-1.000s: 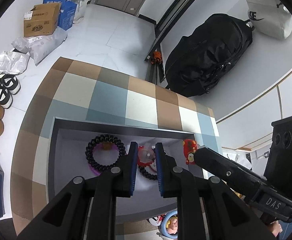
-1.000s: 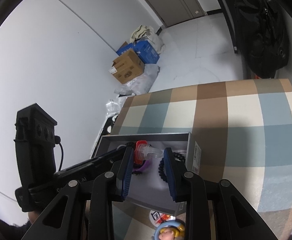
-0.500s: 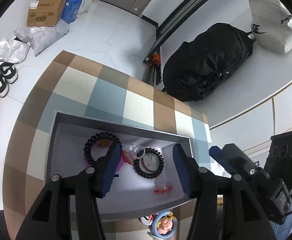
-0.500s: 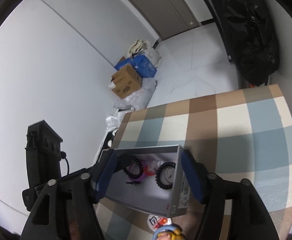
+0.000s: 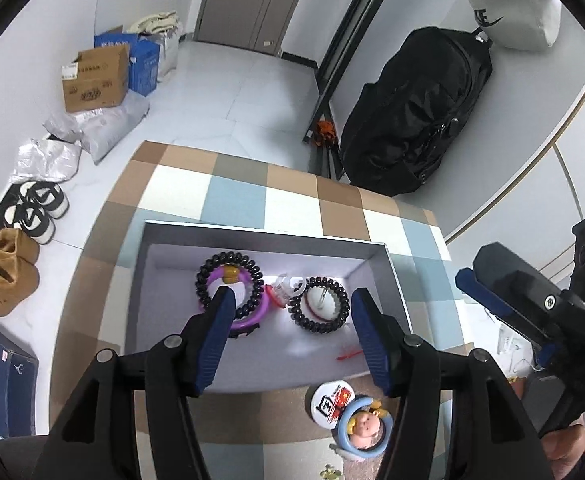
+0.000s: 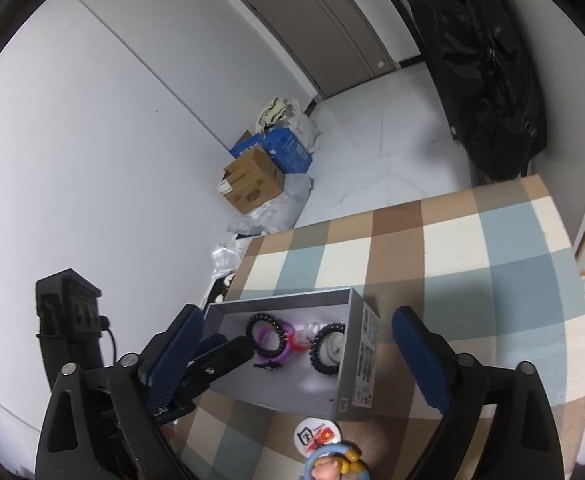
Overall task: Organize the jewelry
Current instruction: 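Lift both open grippers out of the grey box, then lower the left gripper onto the small green charm and grasp it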
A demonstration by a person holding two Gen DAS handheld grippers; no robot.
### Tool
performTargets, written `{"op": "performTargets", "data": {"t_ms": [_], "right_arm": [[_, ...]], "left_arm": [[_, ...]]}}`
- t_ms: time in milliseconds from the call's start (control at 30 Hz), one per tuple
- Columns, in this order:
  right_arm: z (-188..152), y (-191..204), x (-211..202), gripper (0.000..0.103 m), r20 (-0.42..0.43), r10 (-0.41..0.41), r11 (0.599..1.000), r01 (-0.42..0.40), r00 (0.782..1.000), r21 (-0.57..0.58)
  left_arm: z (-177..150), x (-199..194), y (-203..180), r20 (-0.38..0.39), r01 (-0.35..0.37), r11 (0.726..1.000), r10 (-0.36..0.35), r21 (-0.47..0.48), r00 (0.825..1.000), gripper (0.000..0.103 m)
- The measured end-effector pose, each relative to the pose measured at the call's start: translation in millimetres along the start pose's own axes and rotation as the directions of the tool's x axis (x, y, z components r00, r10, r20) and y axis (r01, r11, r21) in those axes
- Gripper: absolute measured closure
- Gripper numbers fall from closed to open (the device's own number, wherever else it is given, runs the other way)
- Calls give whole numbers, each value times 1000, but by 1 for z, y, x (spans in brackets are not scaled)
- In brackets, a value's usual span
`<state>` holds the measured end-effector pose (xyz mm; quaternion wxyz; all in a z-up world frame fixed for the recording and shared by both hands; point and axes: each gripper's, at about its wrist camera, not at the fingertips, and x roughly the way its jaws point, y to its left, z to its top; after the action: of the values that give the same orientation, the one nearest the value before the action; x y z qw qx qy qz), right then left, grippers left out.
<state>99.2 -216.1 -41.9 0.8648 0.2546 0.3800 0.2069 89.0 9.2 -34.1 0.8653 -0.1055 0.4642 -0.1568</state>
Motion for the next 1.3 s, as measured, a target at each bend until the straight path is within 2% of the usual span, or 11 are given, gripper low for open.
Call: {"op": "performTargets", "data": {"t_ms": [133, 300, 367, 467, 633, 833, 1000, 1167, 1300], "right_arm": [[-7, 2, -4, 0, 11, -21, 999, 21, 1000, -26], [-18, 5, -10, 0, 25, -51, 996, 53, 998, -66], [-23, 6, -13, 0, 24, -62, 995, 64, 998, -75], [-30, 8, -20, 0, 28, -78, 993, 80, 997, -92], [-45, 7, -32, 0, 32, -102, 988, 105, 994, -116], [-61, 8, -42, 0, -1, -139, 980, 137, 990, -145], [-69, 14, -57, 0, 43, -161, 966, 166, 986, -199], [-72, 11, -63, 0, 37, -157, 962, 161, 987, -219], [-75, 7, -67, 0, 46, -157, 961, 164, 986, -224]], "left_arm": [[-8, -11, 0, 47, -32, 999, 32, 8, 998, 34], [-17, -21, -3, 107, -81, 996, 76, 38, 991, 29], [-22, -23, -5, 118, -98, 994, 92, 50, 989, 24], [-30, -26, -8, 131, -115, 991, 105, 73, 986, 23], [-43, -28, -10, 105, -167, 982, 157, 92, 982, 19], [-56, -33, -14, 94, -135, 983, 124, 122, 988, 19], [-71, -33, -15, 52, -73, 992, 68, 107, 996, 19], [-82, -33, -21, 42, -69, 989, 64, 130, 997, 19], [-91, -23, -29, -7, -55, 983, 57, 176, 998, 19]]}}
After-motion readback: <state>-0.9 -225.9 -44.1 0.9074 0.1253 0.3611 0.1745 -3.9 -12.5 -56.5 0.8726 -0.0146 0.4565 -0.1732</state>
